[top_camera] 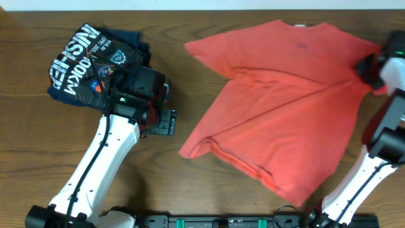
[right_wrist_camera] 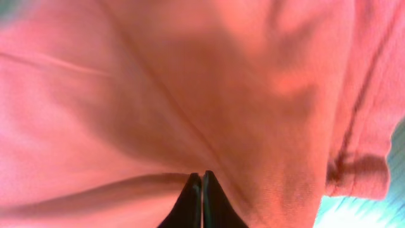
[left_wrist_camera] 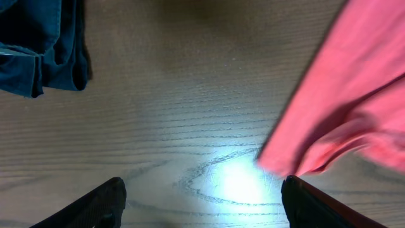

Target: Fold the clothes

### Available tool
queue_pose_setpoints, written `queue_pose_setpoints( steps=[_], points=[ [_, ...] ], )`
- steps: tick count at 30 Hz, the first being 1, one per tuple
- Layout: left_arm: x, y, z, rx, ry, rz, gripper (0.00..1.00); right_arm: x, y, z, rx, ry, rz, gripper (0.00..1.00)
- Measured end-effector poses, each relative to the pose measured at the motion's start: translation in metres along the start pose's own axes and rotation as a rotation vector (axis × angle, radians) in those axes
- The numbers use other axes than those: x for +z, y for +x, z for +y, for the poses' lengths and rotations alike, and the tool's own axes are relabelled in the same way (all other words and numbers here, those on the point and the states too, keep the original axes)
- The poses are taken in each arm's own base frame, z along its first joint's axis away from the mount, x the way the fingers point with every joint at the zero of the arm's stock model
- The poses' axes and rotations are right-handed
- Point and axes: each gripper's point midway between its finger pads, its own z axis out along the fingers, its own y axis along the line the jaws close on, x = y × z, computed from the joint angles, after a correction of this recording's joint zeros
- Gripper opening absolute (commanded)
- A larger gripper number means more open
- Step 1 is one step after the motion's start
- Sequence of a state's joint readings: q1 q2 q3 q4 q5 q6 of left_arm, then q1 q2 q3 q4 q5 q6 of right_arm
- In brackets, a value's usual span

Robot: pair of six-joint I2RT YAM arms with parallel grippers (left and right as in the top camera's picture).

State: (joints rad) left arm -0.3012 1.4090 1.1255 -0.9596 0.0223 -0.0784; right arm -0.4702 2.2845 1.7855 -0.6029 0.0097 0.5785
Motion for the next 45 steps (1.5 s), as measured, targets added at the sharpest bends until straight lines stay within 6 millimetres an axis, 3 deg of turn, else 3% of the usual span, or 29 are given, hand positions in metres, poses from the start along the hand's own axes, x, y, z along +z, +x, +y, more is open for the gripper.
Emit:
queue_pose_setpoints(
  steps=[4,7,12,13,16,22,25,29,36,40,45],
  points=[
    [0.000,-0.007,-0.001,-0.001,0.006,-0.028,0.81,-0.027,-0.029,0.023,-0.085,-0.143,-0.006,0.17],
    [-0.001,-0.018,-0.010,0.005,0.051,-0.071,0.80,-0.050,-0.016,0.046,-0.152,-0.253,0.075,0.15],
    [0.001,-0.028,-0.031,0.039,0.151,-0.098,0.74,-0.089,0.028,0.064,-0.193,-0.354,0.261,0.13],
    [0.004,-0.026,-0.035,0.046,0.165,-0.085,0.68,-0.095,0.038,0.066,-0.203,-0.357,0.294,0.11],
    [0.024,-0.011,-0.050,0.074,0.196,0.021,0.52,-0.111,0.077,0.073,-0.246,-0.353,0.420,0.07],
    [0.060,0.009,-0.063,0.100,0.207,0.176,0.49,-0.132,0.161,0.070,-0.361,-0.201,0.652,0.02],
    [0.060,0.007,-0.064,0.100,0.210,0.166,0.51,-0.133,0.192,0.061,-0.410,-0.115,0.720,0.01],
    [0.060,0.004,-0.065,0.101,0.214,0.154,0.56,-0.123,0.219,0.028,-0.414,0.012,0.801,0.01],
    [0.058,0.004,-0.065,0.111,0.217,0.148,0.60,-0.118,0.212,-0.035,-0.293,0.120,0.862,0.02],
    [0.058,0.003,-0.065,0.124,0.217,0.145,0.64,-0.147,0.212,-0.061,-0.276,0.129,0.834,0.03],
    [0.058,0.003,-0.065,0.127,0.218,0.145,0.65,-0.197,0.206,-0.066,-0.304,0.037,0.568,0.15]
  ],
)
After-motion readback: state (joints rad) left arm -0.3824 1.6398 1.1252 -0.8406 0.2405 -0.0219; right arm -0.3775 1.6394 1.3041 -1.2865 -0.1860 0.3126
